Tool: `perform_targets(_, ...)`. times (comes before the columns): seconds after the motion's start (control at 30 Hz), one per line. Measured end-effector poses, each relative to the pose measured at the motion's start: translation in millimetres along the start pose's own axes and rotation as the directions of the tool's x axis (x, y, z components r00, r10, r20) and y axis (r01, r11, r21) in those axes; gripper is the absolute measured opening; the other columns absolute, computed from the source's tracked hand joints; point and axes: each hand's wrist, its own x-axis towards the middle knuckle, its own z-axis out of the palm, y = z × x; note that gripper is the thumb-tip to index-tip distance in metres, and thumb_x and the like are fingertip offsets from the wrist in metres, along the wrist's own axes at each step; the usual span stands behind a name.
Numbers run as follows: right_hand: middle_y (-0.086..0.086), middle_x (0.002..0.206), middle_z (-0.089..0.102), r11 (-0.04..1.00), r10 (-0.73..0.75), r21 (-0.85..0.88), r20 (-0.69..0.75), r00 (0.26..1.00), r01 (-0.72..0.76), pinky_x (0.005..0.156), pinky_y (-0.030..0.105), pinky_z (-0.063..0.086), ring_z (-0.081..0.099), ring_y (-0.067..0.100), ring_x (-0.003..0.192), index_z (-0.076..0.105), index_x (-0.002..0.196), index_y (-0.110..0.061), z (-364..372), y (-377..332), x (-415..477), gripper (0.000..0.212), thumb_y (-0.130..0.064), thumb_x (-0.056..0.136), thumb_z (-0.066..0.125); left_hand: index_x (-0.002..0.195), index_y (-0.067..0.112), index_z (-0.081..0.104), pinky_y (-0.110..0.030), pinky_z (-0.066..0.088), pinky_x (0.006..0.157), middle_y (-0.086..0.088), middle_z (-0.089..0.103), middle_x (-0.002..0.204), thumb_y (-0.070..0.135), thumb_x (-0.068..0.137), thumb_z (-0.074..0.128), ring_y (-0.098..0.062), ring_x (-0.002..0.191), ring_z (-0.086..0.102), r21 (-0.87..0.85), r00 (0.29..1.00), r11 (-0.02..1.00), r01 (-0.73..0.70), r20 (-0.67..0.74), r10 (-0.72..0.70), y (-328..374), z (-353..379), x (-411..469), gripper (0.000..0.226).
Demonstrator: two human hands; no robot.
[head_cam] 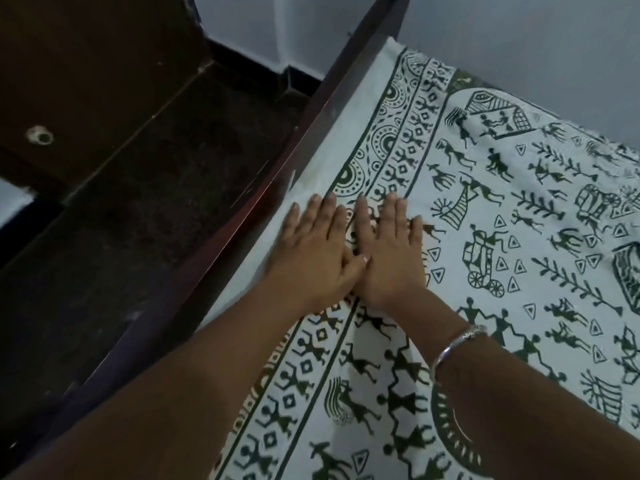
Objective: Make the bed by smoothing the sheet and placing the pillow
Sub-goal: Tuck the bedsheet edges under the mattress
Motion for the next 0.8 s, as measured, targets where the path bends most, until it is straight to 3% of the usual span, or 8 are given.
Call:
perform_targets(0.07,0.01,0.159,-0.017,0.992,-0.108,0.059,-0.03,0.994,0.11,0.116,0.042,-0.015,-0.02,0.023,0.145,-0.014,0.151,-0.028,-7,9,9,0.075,-0.062,0.085,-0.001,0.15,0.014,-0.009,-0.045,-0.009,0.117,-0.004,-0.017,0.158,0.075,0.077,-0.001,-0.026,0.143,-0.021,0.043,0.997,0.996,0.077,0.016,-0.078,-5,-2,13,0.096)
perform_targets(0.13,0.004,0.161,-0.008,0.986,-0.127,0.095,-0.087,0.988,0.135,0.116,0.041,-0.013,-0.013,0.02,0.147,-0.007,0.152,-0.029,-14,23,18,0.068,-0.059,0.093,0.013,0.15,0.012,-0.011,-0.047,-0.009,0.116,-0.006,-0.021,0.157,0.078,0.071,-0.001,-0.029,0.142,-0.023,0.005,0.994,0.994,0.111,0.016,-0.111,-1,-6,22,0.103)
perform_targets(0.23,0.01,0.159,-0.015,0.996,0.09,0.028,-0.067,0.994,-0.089,0.117,0.048,-0.011,-0.019,0.026,0.145,-0.013,0.151,-0.025,-17,31,33,0.072,-0.059,0.093,0.012,0.15,0.011,-0.01,-0.043,-0.013,0.116,-0.008,-0.019,0.157,0.074,0.073,-0.006,-0.024,0.143,-0.023,0.011,0.999,0.999,-0.04,-0.034,0.04,5,-7,38,0.099)
perform_targets(0.3,0.014,0.158,-0.02,0.993,0.117,-0.032,-0.014,0.993,-0.117,0.116,0.051,-0.01,-0.023,0.029,0.144,-0.019,0.15,-0.024,-16,23,41,0.076,-0.06,0.089,0.007,0.15,0.014,-0.01,-0.045,-0.012,0.116,-0.004,-0.015,0.159,0.075,0.07,-0.01,-0.021,0.143,-0.021,0.052,0.994,0.993,-0.108,-0.015,0.109,1,-6,50,0.101)
perform_targets(0.5,0.001,0.16,-0.014,0.993,-0.113,0.036,-0.051,0.992,0.115,0.117,0.045,-0.011,-0.016,0.02,0.146,-0.011,0.15,-0.035,-29,37,51,0.078,-0.066,0.078,-0.005,0.149,0.011,-0.013,-0.048,-0.011,0.116,-0.007,-0.018,0.158,0.086,0.055,-0.013,-0.024,0.143,-0.022,0.075,1.0,0.997,0.031,-0.005,-0.031,4,-10,60,0.121)
perform_targets(0.57,0.002,0.16,-0.013,0.999,-0.012,0.048,-0.062,0.998,0.015,0.117,0.046,-0.011,-0.016,0.025,0.146,-0.013,0.15,-0.035,-32,40,59,0.078,-0.068,0.08,-0.001,0.149,0.009,-0.012,-0.047,-0.011,0.117,-0.011,-0.017,0.157,0.088,0.054,-0.01,-0.026,0.143,-0.022,0.032,0.999,0.999,0.037,-0.014,-0.037,9,-12,65,0.123)
perform_targets(0.67,0.018,0.157,-0.021,0.984,0.179,0.013,-0.003,0.984,-0.179,0.117,0.051,-0.01,-0.022,0.034,0.144,-0.02,0.149,-0.028,-32,32,74,0.077,-0.063,0.091,0.016,0.15,0.011,-0.011,-0.043,-0.012,0.117,-0.009,-0.016,0.158,0.085,0.062,-0.006,-0.025,0.144,-0.021,0.007,0.997,0.998,-0.055,-0.06,0.056,6,-19,81,0.115)
perform_targets(0.8,0.012,0.157,-0.023,1.0,0.014,0.007,-0.031,0.999,-0.014,0.117,0.05,-0.009,-0.023,0.038,0.142,-0.016,0.149,-0.034,-36,25,87,0.069,-0.057,0.096,0.021,0.151,0.012,-0.008,-0.038,-0.009,0.115,-0.007,-0.017,0.158,0.088,0.061,0.006,-0.024,0.143,-0.021,-0.021,1.0,1.0,0.001,0.002,-0.001,-6,-27,96,0.118)
